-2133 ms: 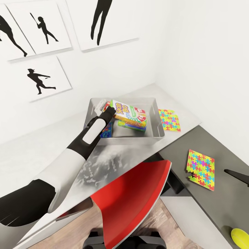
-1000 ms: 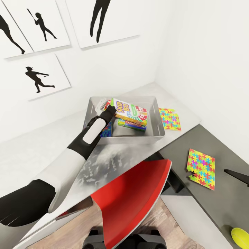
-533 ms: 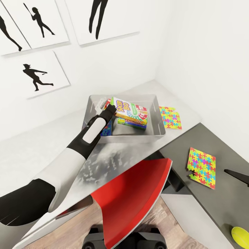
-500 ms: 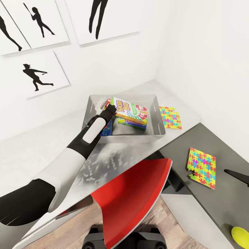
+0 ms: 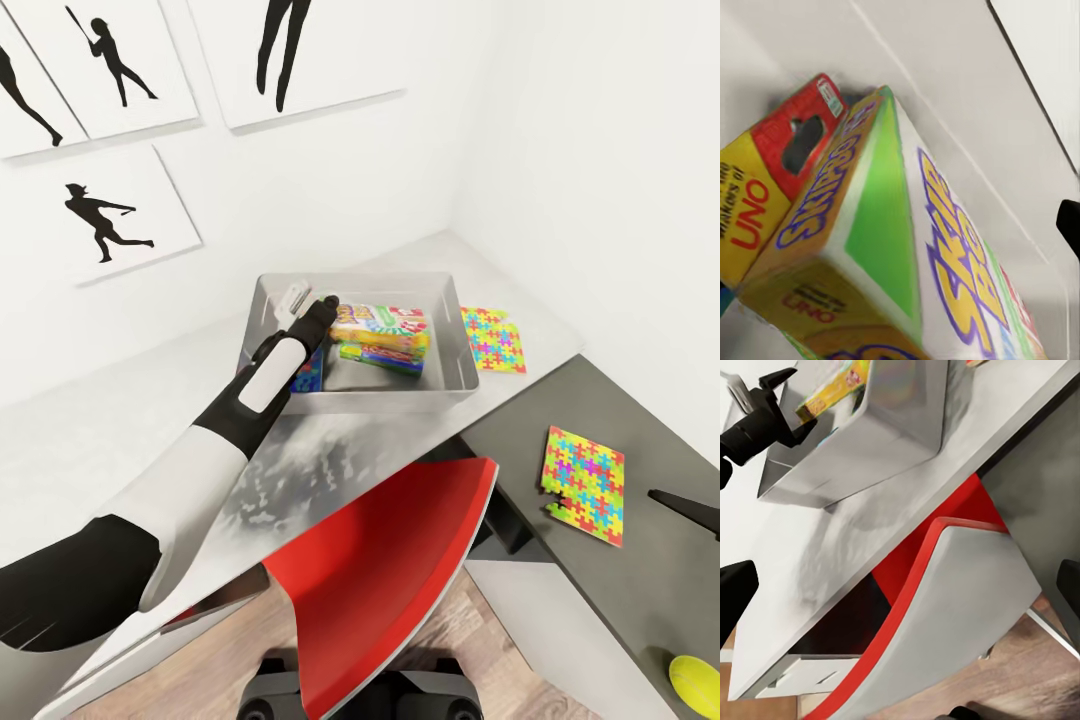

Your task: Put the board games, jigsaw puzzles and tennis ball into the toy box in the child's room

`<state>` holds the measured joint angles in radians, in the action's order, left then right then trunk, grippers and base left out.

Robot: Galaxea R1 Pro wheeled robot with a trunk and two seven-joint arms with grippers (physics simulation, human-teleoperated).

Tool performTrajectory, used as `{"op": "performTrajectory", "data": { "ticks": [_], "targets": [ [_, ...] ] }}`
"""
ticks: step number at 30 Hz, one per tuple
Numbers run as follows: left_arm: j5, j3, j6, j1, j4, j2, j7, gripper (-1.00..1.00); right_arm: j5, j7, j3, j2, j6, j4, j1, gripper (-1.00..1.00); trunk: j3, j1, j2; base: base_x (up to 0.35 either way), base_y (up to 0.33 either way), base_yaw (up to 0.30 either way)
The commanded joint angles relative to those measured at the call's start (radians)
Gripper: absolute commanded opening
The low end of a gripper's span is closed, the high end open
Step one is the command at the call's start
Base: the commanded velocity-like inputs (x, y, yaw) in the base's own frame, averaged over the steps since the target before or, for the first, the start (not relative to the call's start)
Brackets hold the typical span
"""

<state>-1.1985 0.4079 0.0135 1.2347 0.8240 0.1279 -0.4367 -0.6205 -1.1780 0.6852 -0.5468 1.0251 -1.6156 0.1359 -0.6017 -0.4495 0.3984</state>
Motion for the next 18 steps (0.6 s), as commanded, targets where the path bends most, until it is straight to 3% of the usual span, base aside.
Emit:
{"op": "performTrajectory", "data": {
  "ticks": [1, 18],
  "targets": [
    [-0.003, 0.002, 0.002, 0.003, 0.001, 0.0, -0.008, 1.0, 0.001, -0.003, 0.001, 0.0, 0.004, 0.0, 0.001, 1.0, -0.001, -0.001, 0.002, 0.0, 0.0, 0.0],
    [-0.015, 0.001, 0.045, 0.015, 0.022, -0.001, -0.023, 1.0, 0.001, -0.003, 0.002, -0.001, 0.004, 0.0, 0.001, 1.0, -0.001, -0.001, 0.002, 0.0, 0.0, 0.0]
  ]
}}
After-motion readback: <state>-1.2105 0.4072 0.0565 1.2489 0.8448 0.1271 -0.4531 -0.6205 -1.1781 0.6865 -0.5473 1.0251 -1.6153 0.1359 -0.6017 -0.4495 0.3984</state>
